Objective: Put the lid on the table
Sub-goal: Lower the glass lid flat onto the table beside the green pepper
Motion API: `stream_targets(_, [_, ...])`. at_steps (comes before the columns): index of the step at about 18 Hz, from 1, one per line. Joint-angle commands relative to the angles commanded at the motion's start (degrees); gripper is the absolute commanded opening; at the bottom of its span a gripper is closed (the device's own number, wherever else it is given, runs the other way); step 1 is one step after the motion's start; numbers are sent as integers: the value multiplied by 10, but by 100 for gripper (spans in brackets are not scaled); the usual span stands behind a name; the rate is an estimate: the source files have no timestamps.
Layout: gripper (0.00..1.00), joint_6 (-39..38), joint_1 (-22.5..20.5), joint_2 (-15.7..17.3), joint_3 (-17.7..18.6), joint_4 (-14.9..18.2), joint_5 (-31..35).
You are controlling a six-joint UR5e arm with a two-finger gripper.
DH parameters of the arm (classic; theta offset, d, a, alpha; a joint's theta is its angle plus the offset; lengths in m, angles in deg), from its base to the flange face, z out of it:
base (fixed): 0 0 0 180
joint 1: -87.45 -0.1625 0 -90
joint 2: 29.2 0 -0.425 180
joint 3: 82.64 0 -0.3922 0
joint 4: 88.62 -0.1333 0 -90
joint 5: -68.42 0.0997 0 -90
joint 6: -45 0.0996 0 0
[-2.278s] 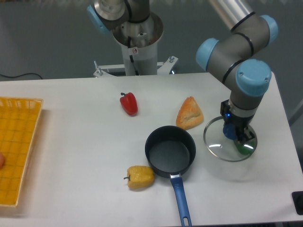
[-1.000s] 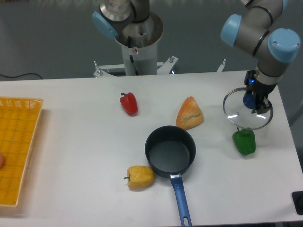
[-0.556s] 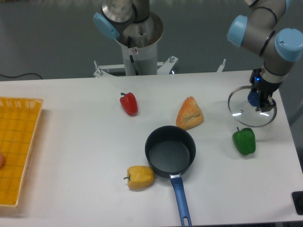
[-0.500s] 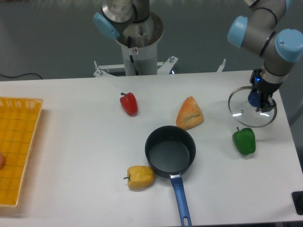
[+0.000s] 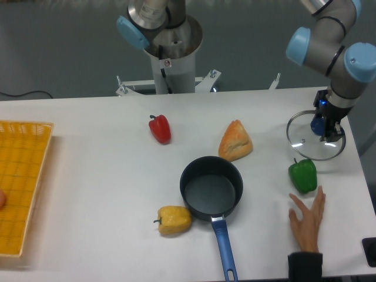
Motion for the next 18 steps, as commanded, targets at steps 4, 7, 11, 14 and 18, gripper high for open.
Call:
stream_targets(4, [62,17,-5,-4,0,-1,1])
stream_targets(7, [62,25,-8,-9,0,-7,1])
stream_targets(11, [62,25,-8,-15,1,-17,1])
stream_targets(14, [62,25,-6,-25,1,-25,1])
stream_targets(18, [62,23,-4,-31,1,-30,1])
